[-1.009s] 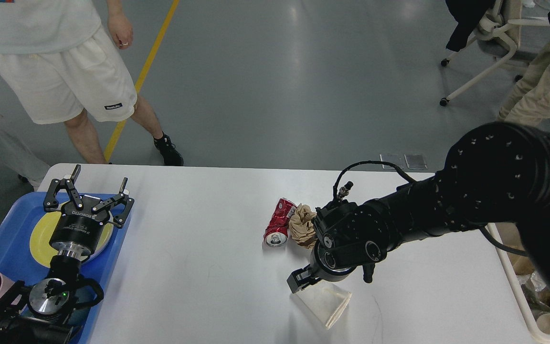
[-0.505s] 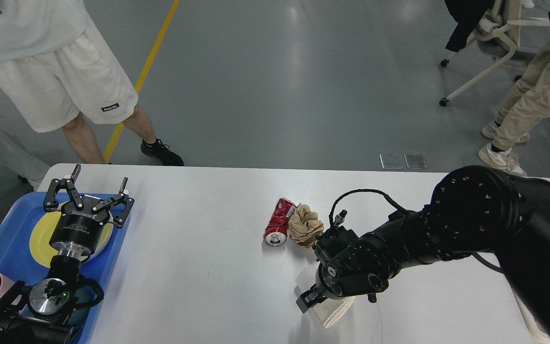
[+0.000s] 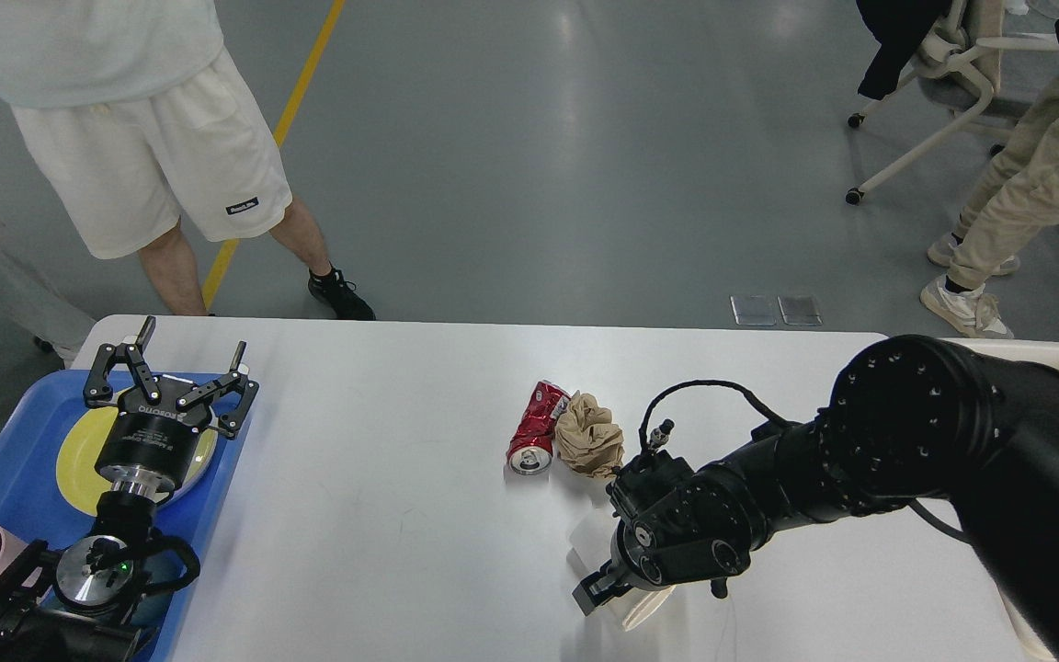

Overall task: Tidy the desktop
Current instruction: 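Close the right gripper on the white paper cup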

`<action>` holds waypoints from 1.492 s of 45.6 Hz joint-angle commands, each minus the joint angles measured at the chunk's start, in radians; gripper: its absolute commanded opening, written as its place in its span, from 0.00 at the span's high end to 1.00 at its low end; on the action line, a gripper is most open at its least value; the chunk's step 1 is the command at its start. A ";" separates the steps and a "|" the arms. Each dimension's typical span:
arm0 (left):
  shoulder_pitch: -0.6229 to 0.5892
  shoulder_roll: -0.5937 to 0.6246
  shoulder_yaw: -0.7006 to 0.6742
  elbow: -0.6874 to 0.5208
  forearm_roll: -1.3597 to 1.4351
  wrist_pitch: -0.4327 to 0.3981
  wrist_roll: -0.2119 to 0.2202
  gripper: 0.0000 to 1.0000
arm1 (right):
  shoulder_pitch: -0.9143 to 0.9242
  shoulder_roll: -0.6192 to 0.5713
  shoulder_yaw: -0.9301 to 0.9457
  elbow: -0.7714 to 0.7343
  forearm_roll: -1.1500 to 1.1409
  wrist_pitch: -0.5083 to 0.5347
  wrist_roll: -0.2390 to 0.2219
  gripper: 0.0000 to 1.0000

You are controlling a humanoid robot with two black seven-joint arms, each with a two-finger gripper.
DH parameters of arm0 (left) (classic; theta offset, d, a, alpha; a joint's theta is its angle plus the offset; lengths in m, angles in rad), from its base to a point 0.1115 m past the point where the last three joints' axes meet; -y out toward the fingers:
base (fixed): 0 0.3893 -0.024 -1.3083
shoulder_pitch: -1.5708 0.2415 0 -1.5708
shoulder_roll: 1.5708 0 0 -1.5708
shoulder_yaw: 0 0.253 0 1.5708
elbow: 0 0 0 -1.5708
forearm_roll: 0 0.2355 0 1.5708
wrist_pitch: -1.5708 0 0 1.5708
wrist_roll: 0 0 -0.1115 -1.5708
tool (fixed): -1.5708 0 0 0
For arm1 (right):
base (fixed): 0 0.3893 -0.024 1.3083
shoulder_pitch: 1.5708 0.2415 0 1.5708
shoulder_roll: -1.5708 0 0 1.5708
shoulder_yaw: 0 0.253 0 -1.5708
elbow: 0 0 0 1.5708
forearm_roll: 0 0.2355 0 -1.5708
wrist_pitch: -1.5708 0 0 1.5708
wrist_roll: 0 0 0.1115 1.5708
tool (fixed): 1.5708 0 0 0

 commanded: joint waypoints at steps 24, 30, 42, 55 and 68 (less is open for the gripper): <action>0.000 0.000 0.000 0.000 0.000 0.000 0.000 0.03 | -0.015 0.005 0.004 0.004 0.017 0.016 -0.001 0.89; 0.000 0.000 0.001 0.000 0.000 0.000 0.000 0.03 | -0.009 0.005 0.003 0.006 0.015 0.014 -0.001 0.96; 0.000 0.000 0.001 0.000 0.000 0.000 0.000 0.03 | 0.002 -0.006 0.003 0.013 0.017 0.043 0.000 1.00; 0.000 0.000 0.001 0.000 0.000 0.000 0.000 0.03 | 0.028 -0.028 0.001 0.015 0.074 0.052 0.000 1.00; 0.000 0.000 0.000 0.000 0.000 0.000 0.000 0.04 | 0.060 -0.063 0.001 0.016 0.123 0.092 0.010 1.00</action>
